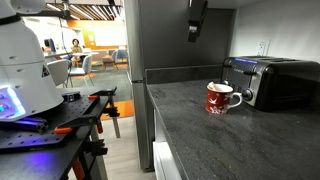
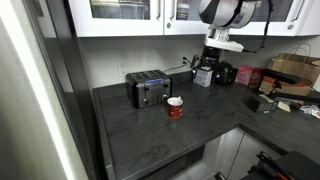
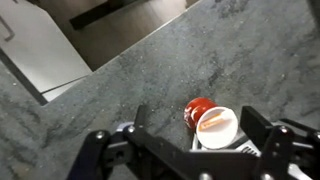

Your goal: Pick the marker from the cup and put it on the counter

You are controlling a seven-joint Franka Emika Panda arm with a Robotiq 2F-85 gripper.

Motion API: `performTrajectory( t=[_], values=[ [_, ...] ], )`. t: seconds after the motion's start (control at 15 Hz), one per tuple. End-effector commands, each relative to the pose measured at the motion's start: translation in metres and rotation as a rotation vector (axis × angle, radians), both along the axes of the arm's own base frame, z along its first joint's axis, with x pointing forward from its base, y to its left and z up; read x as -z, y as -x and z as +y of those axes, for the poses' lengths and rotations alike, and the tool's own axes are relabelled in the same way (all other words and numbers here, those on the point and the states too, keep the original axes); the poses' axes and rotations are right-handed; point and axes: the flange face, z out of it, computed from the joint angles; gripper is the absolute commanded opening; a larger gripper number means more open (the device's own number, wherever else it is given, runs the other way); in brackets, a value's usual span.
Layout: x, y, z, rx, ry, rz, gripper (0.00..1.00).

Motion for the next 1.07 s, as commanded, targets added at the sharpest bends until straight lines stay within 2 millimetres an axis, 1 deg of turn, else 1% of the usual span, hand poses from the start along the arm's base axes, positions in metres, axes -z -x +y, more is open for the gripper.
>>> performTrajectory(
  t=[0.0,0.27,0.47,0.6,0.73,1.0],
  values=[
    [0.026,-0.041,0.011,0.115,0.012,0.013,1.00],
    [0.068,-0.079,0.022,0.086,0.049,0.004,1.00],
    [0.092,-0.100,0.030,0.082,0.098,-0.053,1.00],
    [0.102,-0.112,0.037,0.129,0.115,-0.086,1.00],
    [0.112,-0.119,0.045,0.177,0.140,-0.082,1.00],
    [0.122,-0.127,0.060,0.277,0.177,-0.012,1.00]
  ],
)
